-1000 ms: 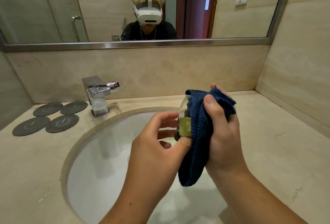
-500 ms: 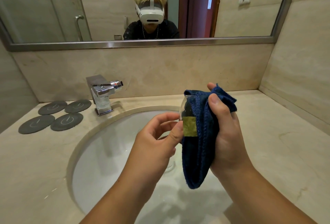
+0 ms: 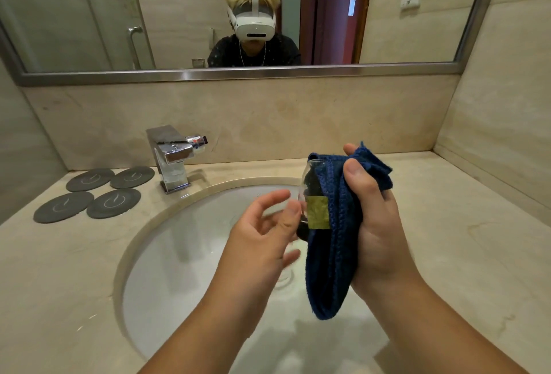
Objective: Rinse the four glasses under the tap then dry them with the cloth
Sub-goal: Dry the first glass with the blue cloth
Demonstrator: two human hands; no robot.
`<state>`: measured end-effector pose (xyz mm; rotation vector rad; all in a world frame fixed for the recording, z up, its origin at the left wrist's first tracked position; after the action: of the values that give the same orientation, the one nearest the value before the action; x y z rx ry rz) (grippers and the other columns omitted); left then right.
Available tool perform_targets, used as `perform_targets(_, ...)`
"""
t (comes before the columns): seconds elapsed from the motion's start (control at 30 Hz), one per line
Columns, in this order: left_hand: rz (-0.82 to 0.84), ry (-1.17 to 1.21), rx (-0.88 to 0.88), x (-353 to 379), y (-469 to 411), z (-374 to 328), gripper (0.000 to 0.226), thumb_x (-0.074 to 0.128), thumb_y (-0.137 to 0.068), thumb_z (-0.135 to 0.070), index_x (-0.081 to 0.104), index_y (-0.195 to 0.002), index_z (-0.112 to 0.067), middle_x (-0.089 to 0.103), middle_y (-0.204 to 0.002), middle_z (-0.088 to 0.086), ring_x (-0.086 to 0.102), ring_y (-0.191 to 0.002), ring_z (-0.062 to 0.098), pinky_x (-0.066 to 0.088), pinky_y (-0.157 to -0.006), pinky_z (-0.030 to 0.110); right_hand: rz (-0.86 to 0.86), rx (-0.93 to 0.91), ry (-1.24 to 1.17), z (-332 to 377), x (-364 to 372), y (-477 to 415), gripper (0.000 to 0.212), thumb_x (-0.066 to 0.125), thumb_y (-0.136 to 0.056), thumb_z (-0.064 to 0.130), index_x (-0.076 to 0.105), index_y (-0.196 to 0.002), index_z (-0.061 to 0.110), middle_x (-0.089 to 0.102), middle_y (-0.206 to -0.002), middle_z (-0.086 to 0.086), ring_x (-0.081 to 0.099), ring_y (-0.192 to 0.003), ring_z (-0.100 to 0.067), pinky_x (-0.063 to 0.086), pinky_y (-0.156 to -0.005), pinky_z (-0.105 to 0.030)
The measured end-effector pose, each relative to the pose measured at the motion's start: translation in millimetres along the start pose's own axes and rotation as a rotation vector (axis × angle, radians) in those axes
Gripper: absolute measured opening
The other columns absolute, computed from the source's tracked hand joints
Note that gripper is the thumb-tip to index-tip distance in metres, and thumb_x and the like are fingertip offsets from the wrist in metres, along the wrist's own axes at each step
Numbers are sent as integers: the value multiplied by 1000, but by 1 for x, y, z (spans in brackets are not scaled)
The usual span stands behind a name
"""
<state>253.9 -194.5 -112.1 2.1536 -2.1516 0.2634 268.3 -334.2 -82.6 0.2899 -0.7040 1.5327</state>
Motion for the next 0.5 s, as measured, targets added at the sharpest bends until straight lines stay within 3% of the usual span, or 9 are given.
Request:
perform_targets(0.07,-160,-256,270,-5,3,-15,32,73,-84,-54,70,-113,-43,76,-103,-17,73,-101,8,59,-83,25,-66,-39,68,0,-3,0,57,83,-71,47,68,-120,21,71,-103,-11,68,-95,-37,51,-97,-79)
perform_targets(0.1,-188,-344,357,-3,7,-23,19,72,-91,-44,70,-110,-44,74,-102,-17,72,-99,5,58,-80,21,-82,-67,99,1,-3,1,63,83,-71,47,66,-125,21,73,-105,-10,70,-98,-36,50,-98,-79)
perform_targets(0.17,-181,-419,444,5,16,-31,18,66,-99,-32,69,-113,-43,74,-107,-18,70,-102,3,57,-81,21,-89,-115,150,4,-1,2,67,82,-71,49,64,-132,27,75,-108,-7,73,-101,-31,52,-102,-72)
perform_targets(0.3,-152,-439,397,15,23,-30,39,75,-83,-39,61,-118,-47,69,-113,-25,66,-106,-3,55,-82,19,-54,-181,253,10,1,6,62,78,-74,49,63,-133,38,78,-114,-4,75,-105,-31,55,-100,-69)
perform_targets(0.37,-147,-409,342,13,21,-28,46,86,-77,-38,60,-114,-49,69,-112,-28,68,-102,-1,57,-81,25,-19,-195,288,11,1,7,63,75,-77,48,61,-137,36,77,-116,-4,75,-106,-30,56,-101,-63)
perform_targets(0.5,-56,-260,197,6,12,-23,49,91,-73,-38,68,-116,-43,74,-113,-16,76,-96,11,64,-77,33,25,-153,252,10,2,5,67,73,-77,47,59,-140,33,77,-116,-6,76,-106,-26,58,-94,-49)
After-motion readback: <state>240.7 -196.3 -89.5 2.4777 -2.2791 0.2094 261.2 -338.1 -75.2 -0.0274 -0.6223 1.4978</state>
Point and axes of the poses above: each hand's wrist, its own y-axis away from the middle knuckle, its own x-axis out of the palm, z = x × y, the point moved 5 cm from there along -y, towards the middle knuckle
